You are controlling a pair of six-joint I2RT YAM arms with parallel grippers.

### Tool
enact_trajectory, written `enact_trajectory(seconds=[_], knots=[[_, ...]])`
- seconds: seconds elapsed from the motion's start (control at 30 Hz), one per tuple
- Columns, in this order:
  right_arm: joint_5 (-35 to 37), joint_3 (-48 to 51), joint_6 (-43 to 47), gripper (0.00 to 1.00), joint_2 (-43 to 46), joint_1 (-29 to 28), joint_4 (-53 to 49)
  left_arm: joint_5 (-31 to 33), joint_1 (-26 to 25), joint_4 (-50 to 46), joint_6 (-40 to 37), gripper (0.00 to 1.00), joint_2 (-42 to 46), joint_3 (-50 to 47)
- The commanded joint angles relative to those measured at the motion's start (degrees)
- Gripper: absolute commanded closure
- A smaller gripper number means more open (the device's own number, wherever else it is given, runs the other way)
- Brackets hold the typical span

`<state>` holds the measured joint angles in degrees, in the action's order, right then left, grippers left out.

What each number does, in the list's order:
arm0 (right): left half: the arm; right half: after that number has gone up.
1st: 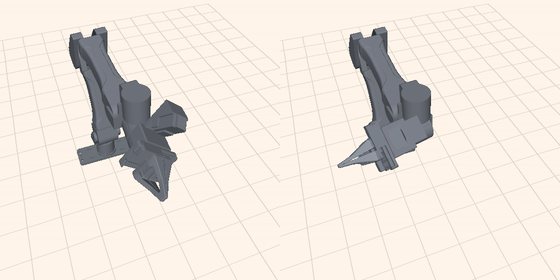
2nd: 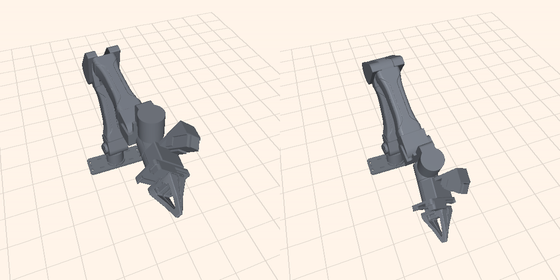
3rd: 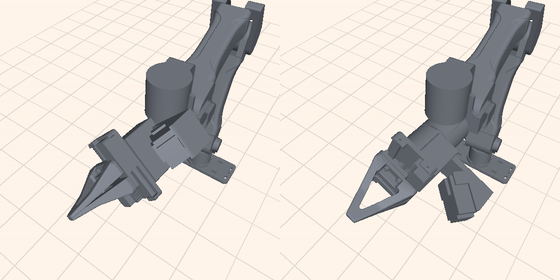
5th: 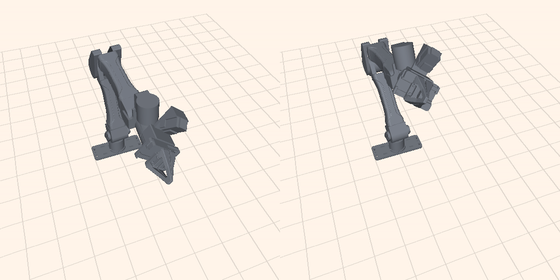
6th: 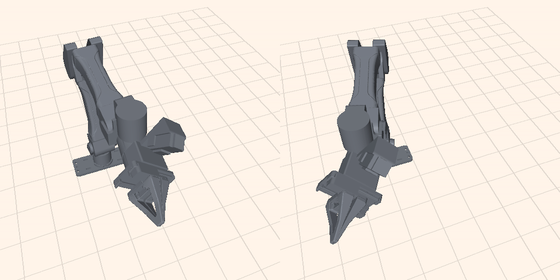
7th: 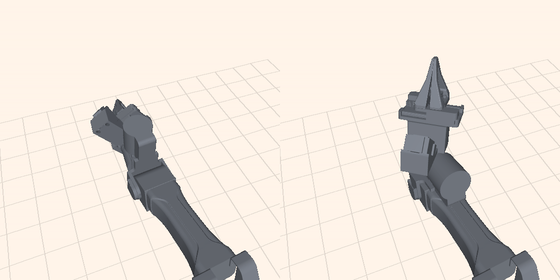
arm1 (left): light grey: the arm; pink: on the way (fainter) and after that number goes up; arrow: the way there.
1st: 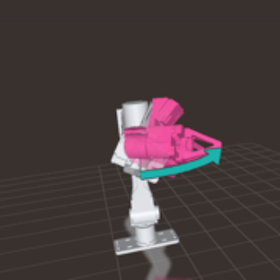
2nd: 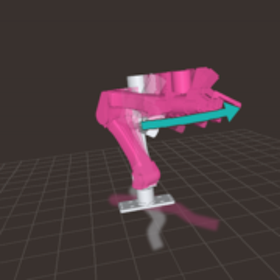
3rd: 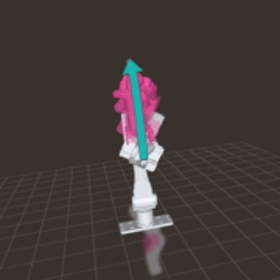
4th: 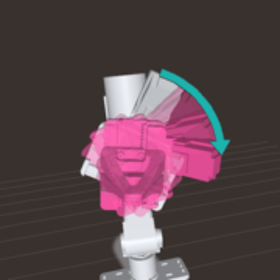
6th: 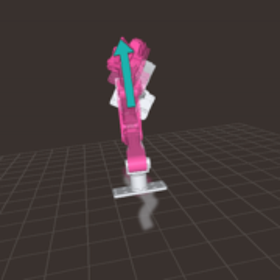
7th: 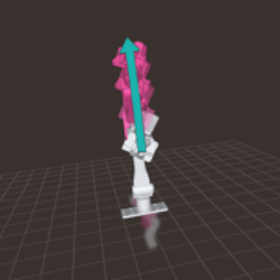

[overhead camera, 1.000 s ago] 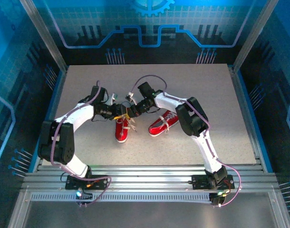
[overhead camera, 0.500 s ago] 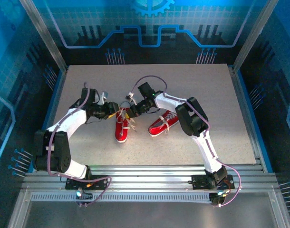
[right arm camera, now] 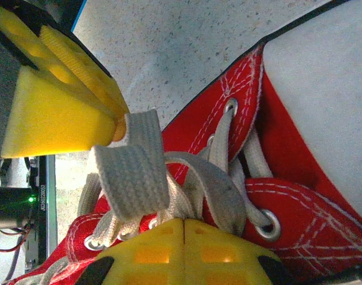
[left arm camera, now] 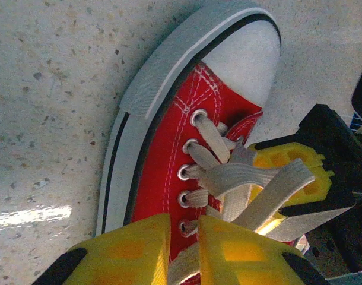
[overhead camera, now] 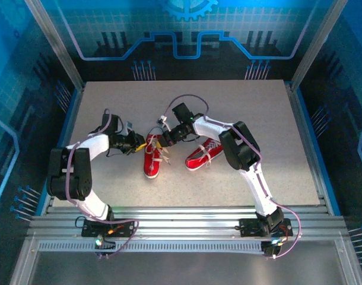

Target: Tie the shoes

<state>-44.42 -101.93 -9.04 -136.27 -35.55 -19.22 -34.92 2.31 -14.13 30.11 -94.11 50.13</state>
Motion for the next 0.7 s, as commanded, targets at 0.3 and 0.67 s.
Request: enact_trajectory(seconds=[0.3,0.67], knots=[[2.4,1.2,1.4,1.0,-0.5,-1.4,-3.2,-5.1,-2.6,4.0,4.1,0.76,-1.1,2.4],[2.3,1.0,1.2,1.0,-0.3,-1.6,-2.7,-3.8,-5.2,3.6,5.0,0.75,-3.3,3.8]])
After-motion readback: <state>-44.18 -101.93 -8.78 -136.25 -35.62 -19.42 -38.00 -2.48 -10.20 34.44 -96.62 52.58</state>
